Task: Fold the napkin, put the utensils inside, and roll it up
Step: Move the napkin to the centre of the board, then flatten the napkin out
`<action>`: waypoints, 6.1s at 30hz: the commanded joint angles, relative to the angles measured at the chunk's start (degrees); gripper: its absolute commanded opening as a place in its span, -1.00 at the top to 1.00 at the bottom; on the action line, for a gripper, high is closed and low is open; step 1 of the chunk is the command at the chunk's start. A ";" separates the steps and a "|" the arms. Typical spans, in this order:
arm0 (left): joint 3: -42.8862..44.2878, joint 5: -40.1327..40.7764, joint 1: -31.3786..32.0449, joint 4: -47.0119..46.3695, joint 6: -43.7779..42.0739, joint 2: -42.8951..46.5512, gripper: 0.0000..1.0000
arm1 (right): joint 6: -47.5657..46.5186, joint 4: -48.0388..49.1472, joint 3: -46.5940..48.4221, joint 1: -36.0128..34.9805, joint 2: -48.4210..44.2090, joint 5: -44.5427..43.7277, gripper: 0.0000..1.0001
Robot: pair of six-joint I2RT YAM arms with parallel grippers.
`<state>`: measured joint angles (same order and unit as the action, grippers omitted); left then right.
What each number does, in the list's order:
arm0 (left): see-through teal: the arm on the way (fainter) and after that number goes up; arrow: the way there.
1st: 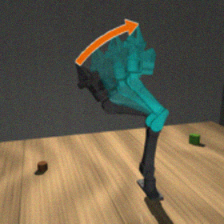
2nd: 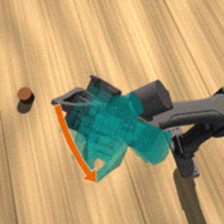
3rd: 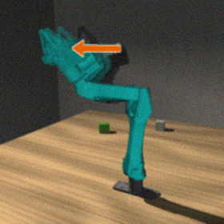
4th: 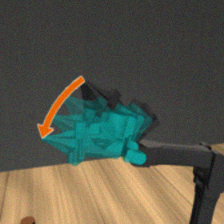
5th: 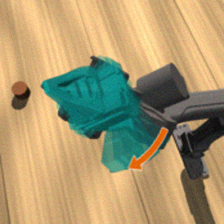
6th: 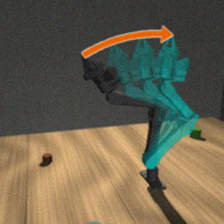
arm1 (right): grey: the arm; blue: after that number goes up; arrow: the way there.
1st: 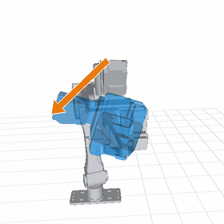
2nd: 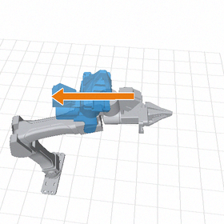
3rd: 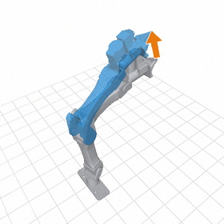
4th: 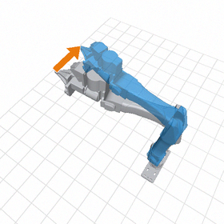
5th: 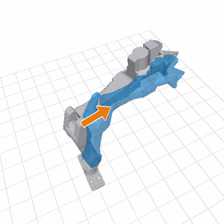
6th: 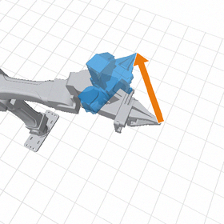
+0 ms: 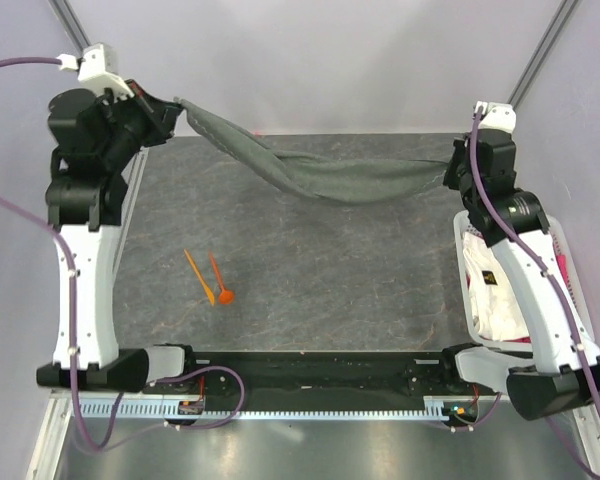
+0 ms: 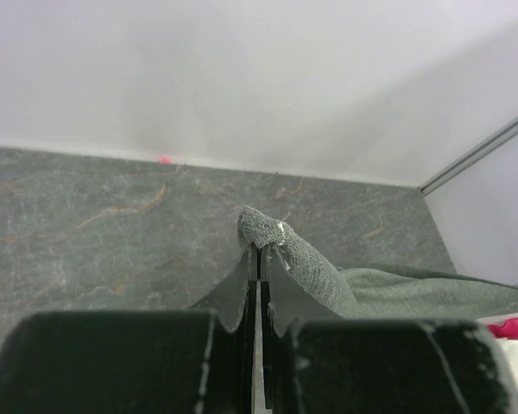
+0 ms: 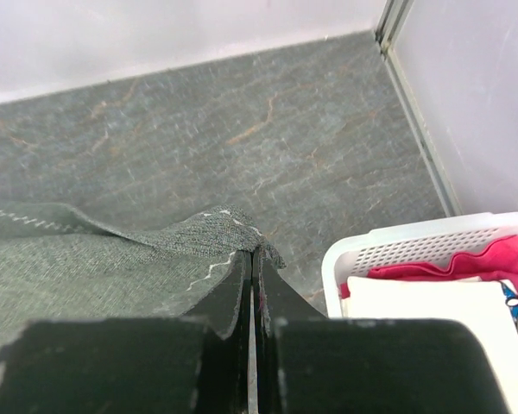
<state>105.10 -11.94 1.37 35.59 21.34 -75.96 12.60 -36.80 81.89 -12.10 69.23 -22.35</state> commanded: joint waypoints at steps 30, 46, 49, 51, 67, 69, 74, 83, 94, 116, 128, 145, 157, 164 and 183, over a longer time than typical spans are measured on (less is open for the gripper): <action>-30.98 9.04 13.91 -14.05 1.24 -10.45 -0.56 | 2.16 7.88 -9.99 2.78 15.41 9.95 1.00; -51.93 14.05 43.01 -13.97 12.05 -8.05 -0.26 | 2.17 8.49 -13.68 2.78 12.16 12.68 1.00; -51.05 14.58 45.21 -14.06 12.67 -10.42 -0.26 | 1.99 8.49 -14.03 2.78 11.63 12.51 1.00; -50.35 14.76 46.70 -13.97 12.23 -12.27 -0.27 | 1.99 8.50 -14.04 2.78 11.37 12.59 1.00; -45.60 22.31 50.66 -13.01 12.14 -24.67 -0.02 | 1.72 8.85 -14.21 2.69 9.78 13.91 1.00; -45.16 22.40 50.67 -12.66 12.05 -26.07 0.07 | 1.73 8.85 -14.21 2.78 9.69 14.09 1.00; -45.86 23.54 50.75 -12.30 12.58 -27.22 0.30 | 1.81 8.76 -14.30 2.69 9.17 14.09 1.00; -45.07 27.23 49.61 -14.85 11.18 -21.89 0.96 | 1.90 7.00 -13.07 2.78 8.20 14.53 1.00; -36.29 32.24 39.42 -10.11 -1.73 7.04 0.96 | 3.48 3.66 -3.41 2.78 2.58 21.90 1.00; -4.37 35.50 38.54 -2.10 -15.44 21.66 0.96 | 13.15 4.45 24.29 2.69 -6.59 32.64 1.00; -4.91 19.60 20.79 -7.64 -14.57 1.79 0.96 | 7.70 12.62 18.66 2.78 9.95 28.41 1.00; -9.66 13.71 20.25 -7.39 -12.82 16.54 0.96 | 0.58 3.67 19.97 2.69 -3.38 28.33 1.00; 9.50 1.92 20.25 -0.09 -7.36 12.43 0.96 | 6.30 2.25 31.58 2.69 -3.86 26.75 1.00; 6.18 1.23 12.54 1.32 -5.88 -6.98 0.96 | 6.91 8.93 25.61 2.78 11.96 24.72 1.00; -4.98 1.66 3.46 -1.57 -3.59 -33.12 -0.52 | 7.00 16.67 16.33 2.61 41.70 38.70 -0.65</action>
<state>100.62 -11.99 3.44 37.15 15.64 -115.72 19.79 -24.73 104.92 -9.32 123.52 15.62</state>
